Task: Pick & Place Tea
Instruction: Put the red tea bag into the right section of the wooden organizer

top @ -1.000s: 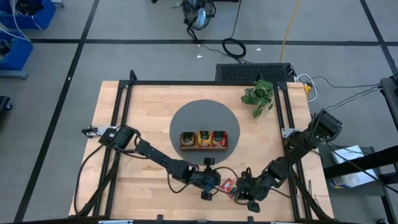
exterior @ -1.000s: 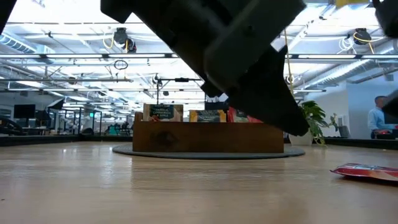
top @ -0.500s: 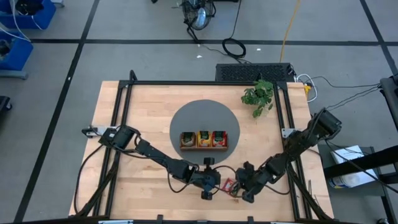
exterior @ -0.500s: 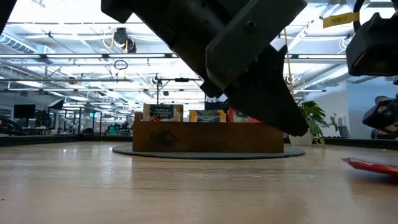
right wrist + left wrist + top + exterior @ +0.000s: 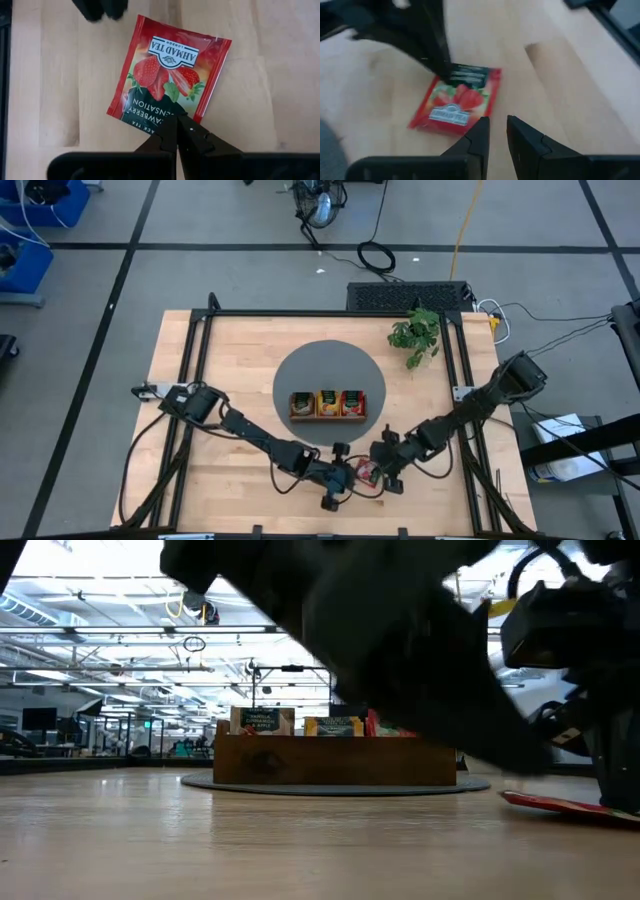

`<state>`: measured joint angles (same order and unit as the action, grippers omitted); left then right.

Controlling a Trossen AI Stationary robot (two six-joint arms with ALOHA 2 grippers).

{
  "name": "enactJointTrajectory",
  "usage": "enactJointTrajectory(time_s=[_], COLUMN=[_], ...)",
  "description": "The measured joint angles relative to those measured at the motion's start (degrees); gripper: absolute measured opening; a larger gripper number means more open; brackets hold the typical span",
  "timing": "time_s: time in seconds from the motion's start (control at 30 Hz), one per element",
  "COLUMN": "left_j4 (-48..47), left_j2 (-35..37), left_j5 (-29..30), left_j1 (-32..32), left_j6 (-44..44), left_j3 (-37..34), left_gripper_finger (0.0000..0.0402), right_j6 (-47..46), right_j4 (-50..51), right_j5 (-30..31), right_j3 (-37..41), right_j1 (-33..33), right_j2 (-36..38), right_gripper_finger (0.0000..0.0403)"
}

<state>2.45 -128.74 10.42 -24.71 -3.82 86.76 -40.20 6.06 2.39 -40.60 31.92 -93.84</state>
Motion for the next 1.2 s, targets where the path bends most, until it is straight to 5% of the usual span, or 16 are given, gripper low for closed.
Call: enactJointTrajectory(time_s=[0.33,1.2], left_j4=[2.92,2.99], left_j2=[-1.06,-4.1], left_j5=[12.34,-2.76], left_j1=[-0.6,1.54], left_j6=[7.88,1.63], left_j3=[-0.04,0.26], left_gripper_finger=[0.0072,0.0071], right_j6=[2.35,13.63], right_j4=[-0.4,-4.06], right_j5=[-3.74,-3.88], right_j3=[0.07,0.11], right_j1=[-1.9,-8.77], right_j2=[-0.04,-0.13], right_gripper_finger=[0.0,0.0])
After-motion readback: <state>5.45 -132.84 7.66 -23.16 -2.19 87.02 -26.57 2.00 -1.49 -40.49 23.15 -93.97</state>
